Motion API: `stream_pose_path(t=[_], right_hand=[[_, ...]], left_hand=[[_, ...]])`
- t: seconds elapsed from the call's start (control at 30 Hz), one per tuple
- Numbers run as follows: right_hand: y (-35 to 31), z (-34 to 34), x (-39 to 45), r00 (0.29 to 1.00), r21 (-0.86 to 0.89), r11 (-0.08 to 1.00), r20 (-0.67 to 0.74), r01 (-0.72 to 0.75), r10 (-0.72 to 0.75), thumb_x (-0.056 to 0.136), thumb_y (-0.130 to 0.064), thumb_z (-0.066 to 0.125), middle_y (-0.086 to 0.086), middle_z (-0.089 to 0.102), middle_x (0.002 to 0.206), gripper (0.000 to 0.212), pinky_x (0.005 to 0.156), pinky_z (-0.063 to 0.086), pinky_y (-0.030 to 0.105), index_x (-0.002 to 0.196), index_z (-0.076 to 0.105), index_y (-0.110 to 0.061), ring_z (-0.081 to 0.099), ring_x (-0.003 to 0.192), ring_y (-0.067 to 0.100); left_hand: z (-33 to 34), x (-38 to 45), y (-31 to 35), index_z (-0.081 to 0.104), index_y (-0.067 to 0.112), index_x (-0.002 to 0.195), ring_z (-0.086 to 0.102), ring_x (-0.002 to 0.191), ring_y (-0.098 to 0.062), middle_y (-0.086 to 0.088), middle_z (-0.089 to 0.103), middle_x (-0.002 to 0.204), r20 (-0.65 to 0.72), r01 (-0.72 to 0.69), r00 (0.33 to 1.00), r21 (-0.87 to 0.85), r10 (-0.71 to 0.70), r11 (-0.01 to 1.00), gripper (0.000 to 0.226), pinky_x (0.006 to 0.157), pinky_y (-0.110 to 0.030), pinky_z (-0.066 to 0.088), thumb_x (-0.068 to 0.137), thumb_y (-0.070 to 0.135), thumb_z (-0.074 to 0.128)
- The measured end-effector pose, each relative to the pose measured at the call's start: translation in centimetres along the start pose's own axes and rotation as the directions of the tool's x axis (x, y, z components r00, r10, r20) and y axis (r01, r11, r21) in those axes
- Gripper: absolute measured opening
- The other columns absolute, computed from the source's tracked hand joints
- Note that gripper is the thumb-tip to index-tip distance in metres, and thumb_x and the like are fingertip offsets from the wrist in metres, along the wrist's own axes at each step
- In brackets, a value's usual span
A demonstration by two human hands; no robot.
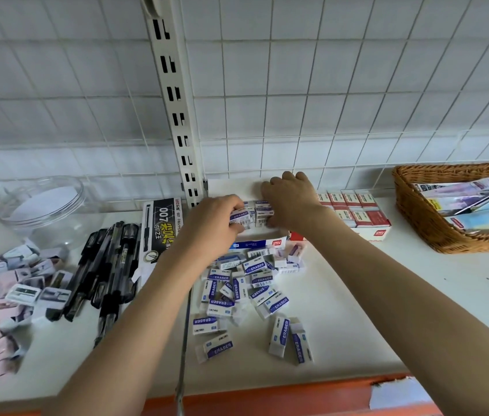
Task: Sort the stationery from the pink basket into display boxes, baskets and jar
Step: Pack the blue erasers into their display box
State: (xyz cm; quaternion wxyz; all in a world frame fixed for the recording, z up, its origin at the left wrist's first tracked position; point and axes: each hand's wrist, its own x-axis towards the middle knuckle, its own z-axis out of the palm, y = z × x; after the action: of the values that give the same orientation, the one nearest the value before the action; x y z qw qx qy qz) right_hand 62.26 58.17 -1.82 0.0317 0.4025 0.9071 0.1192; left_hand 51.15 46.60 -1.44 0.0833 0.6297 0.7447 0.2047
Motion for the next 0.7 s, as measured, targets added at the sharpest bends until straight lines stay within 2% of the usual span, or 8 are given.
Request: stream_pose_path(t=[0.1,0.2,0.27,0.37,0.47,0.57,0.63,0.7], right_hand=[[0.3,0.1,-0.6,1.0,0.05,0.999,-0.007,0.005,-0.004,0.079,-0.042,0.069,0.002,0.051,0.125,0.06,0.1,0.03,0.035,0.128,0.043,-0.019,0.042,0.121,0.024],[1.0,0.1,-1.8,0.999,0.126,0.992,-0.025,-0.026,0.03,0.08,-0.041,0.068,0.003,0.046,0.132,0.066,0.102,0.029,0.035,0.135,0.039,-0.02,0.039,0.124,0.024],[1.3,-0.1,-2.8,0.995,0.183,0.981,-0.063,-0.062,0.075,0.084,-0.038,0.065,0.003,0.048,0.132,0.058,0.102,0.03,0.035,0.134,0.042,-0.018,0.039,0.124,0.024],[1.0,-0.1,-4.6,0.984,0.237,0.969,-0.147,-0.067,0.104,0.091,-0.028,0.054,0.004,0.055,0.124,0.035,0.099,0.033,0.034,0.124,0.054,-0.015,0.043,0.119,0.024],[-0.1,0.5,-6.3,0.985,0.284,0.959,-0.167,0.015,0.034,0.091,-0.016,0.047,0.005,0.06,0.115,0.026,0.097,0.035,0.035,0.112,0.062,-0.013,0.045,0.115,0.026],[-0.5,1.4,-7.4,0.979,0.3,0.944,-0.185,0.138,-0.085,0.091,-0.012,0.043,0.005,0.064,0.106,0.024,0.093,0.034,0.03,0.102,0.065,-0.012,0.048,0.102,0.025],[-0.4,1.6,-7.7,0.974,0.308,0.936,-0.196,0.168,-0.111,0.09,-0.012,0.043,0.004,0.065,0.108,0.026,0.094,0.03,0.026,0.102,0.066,-0.011,0.046,0.102,0.023],[-0.2,1.5,-8.0,0.973,0.309,0.933,-0.196,0.183,-0.125,0.09,-0.013,0.044,0.002,0.063,0.112,0.027,0.096,0.028,0.024,0.107,0.066,-0.012,0.045,0.105,0.021]], left_hand=[[0.5,1.8,0.3,0.057,0.017,0.124,0.06,0.103,-0.022,-0.007,0.063,0.12,0.008,-0.027,1.0,0.057,0.027,0.998,0.039,0.093,-0.033,0.045,0.086,0.016,0.066],[1.4,2.6,0.3,0.058,0.014,0.123,0.061,0.099,-0.023,-0.01,0.063,0.114,0.091,-0.068,0.994,0.158,0.054,0.985,0.038,0.091,-0.033,0.047,0.087,0.011,0.065],[1.8,2.7,0.2,0.057,0.014,0.124,0.06,0.099,-0.024,-0.011,0.061,0.114,0.151,-0.1,0.986,0.221,0.067,0.97,0.037,0.091,-0.032,0.047,0.087,0.01,0.063],[2.5,2.8,0.1,0.058,0.018,0.123,0.06,0.098,-0.024,-0.01,0.062,0.111,0.177,-0.149,0.979,0.304,0.098,0.941,0.039,0.083,-0.029,0.044,0.087,0.005,0.061],[2.4,2.9,0.5,0.059,0.016,0.117,0.061,0.088,-0.023,-0.008,0.064,0.096,0.207,-0.187,0.972,0.384,0.113,0.904,0.033,0.073,-0.027,0.045,0.087,0.003,0.06],[1.9,2.9,0.8,0.052,0.011,0.113,0.059,0.077,-0.019,-0.004,0.059,0.082,0.222,-0.251,0.961,0.451,0.165,0.857,0.029,0.07,-0.031,0.051,0.086,0.002,0.06],[1.8,2.9,0.8,0.046,0.008,0.116,0.055,0.069,-0.018,-0.002,0.051,0.073,0.225,-0.283,0.954,0.455,0.199,0.844,0.034,0.064,-0.03,0.049,0.086,-0.004,0.054],[1.7,3.1,0.7,0.048,0.007,0.117,0.05,0.069,-0.019,0.001,0.042,0.067,0.237,-0.282,0.952,0.437,0.194,0.854,0.029,0.063,-0.031,0.043,0.089,-0.002,0.048]])
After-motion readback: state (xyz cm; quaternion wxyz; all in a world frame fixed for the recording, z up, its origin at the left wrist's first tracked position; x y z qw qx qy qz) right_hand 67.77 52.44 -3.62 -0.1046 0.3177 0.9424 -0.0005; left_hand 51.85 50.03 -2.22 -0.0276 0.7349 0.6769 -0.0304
